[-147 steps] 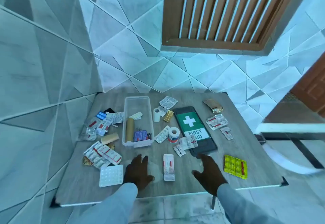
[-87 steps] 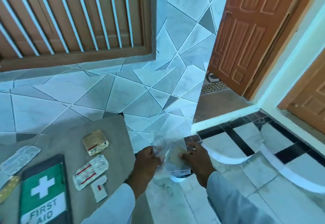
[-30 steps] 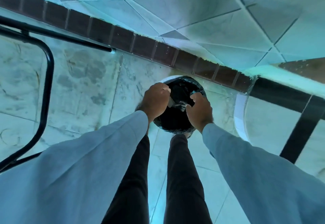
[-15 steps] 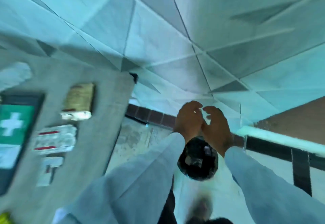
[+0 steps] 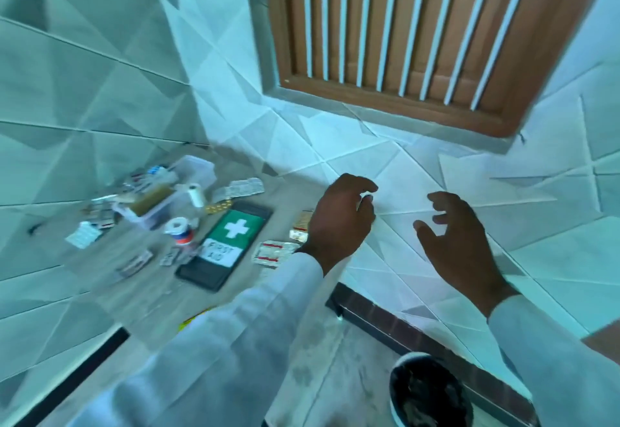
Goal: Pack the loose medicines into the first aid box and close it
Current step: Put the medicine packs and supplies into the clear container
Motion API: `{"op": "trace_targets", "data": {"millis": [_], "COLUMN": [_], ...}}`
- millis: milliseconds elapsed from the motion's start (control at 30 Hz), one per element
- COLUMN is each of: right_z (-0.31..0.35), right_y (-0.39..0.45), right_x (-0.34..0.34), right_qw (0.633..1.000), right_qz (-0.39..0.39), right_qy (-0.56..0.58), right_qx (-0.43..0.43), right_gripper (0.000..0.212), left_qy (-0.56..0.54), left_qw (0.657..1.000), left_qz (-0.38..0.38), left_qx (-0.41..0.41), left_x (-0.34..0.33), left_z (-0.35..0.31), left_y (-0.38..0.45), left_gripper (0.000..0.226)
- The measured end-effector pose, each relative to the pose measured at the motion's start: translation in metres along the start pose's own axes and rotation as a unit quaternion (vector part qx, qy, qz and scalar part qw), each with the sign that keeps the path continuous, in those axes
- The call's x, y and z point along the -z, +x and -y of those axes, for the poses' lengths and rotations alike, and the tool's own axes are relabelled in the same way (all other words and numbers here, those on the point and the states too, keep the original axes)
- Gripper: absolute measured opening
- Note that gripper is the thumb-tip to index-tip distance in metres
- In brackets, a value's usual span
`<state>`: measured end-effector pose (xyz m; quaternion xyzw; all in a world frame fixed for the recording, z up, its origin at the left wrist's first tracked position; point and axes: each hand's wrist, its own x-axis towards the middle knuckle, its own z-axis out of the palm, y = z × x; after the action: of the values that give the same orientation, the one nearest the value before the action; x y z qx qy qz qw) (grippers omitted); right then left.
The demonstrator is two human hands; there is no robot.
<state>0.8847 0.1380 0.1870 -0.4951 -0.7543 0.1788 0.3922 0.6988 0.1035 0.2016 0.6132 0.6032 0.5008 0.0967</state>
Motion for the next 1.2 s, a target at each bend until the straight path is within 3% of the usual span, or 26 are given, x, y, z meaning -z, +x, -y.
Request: {"op": "trace_targets", "data": {"millis": [267,633,900,1033,1200], "right_z": [0.151,0.339,0.360,0.363,0.370], "right_y": [-0.017,-0.020,0.005,0.031,0.044], "right_x": [-0.062,-0.276,-0.381,-0.432,-0.503], "right_qw": [0.997,0.991,0.988,0.979,0.962], "right_qz": [0.039,0.064,0.125,0.180,0.255], "right_qy": [0.043,0.105,0.083,0.091,0.099], "right_qx": [0.059,0.058,0.042,0.014,-0.020], "right_gripper": [0.045,0.045,0.044,0.037,0.037], "left_qy": [0.078,0.174,0.184,0.201,0.171], "left_qw": [0.991,0.964,0.952,0.944,0.917], "left_qz": [-0.103,-0.167,-0.172,-0.119,-0.032], "left_qx": [0.024,0.110,0.177,0.232,0.360], "left_x": [0.212,0.498,0.557,0.557,0.553], "left_z": [0.075,0.235,0.336,0.384,0.448], "left_y": [-0.037,-0.053,-0.023,-0.012,-0.007], "left_gripper": [0.019,0.018,0.020,0.028,0.047]}}
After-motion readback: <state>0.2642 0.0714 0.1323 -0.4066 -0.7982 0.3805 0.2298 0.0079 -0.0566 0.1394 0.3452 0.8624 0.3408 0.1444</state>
